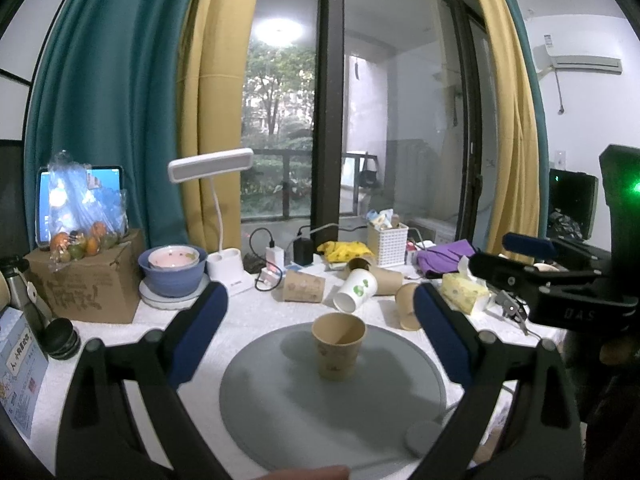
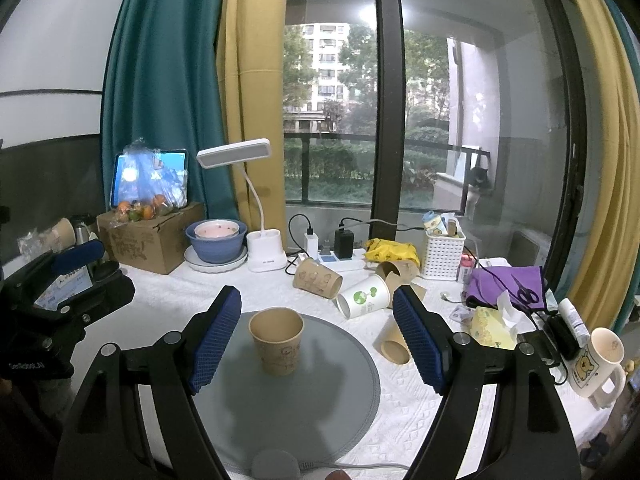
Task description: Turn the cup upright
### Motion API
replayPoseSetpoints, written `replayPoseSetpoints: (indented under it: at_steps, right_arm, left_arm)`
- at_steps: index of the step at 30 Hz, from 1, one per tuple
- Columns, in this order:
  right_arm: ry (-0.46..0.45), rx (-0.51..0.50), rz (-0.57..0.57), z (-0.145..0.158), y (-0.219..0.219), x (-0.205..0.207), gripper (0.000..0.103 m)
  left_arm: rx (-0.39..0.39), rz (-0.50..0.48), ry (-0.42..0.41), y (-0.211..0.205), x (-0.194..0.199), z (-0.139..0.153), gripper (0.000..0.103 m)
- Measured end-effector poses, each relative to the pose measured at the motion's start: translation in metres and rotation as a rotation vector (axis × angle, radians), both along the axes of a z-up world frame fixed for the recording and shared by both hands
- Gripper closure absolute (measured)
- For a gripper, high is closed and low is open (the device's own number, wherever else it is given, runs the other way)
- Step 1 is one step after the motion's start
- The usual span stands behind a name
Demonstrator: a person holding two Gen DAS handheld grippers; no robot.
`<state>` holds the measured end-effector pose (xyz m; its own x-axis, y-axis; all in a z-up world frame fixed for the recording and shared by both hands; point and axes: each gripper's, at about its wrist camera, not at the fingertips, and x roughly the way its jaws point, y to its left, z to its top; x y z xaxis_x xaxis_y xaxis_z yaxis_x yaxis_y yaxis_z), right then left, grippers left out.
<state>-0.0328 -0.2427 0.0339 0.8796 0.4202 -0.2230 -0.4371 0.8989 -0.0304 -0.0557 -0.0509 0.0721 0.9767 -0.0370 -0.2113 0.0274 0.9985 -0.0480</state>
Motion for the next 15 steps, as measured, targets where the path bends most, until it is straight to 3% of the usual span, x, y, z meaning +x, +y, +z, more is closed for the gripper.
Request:
replayPoseSetpoints:
  at_steps: [15]
  right_arm:
    - [0.002, -0.001, 0.0, 0.0008, 0.0008, 0.0006, 0.022]
  left_arm:
    - [-0.002, -0.003, 0.002, 0.0016, -0.0004, -0.0008, 0.008]
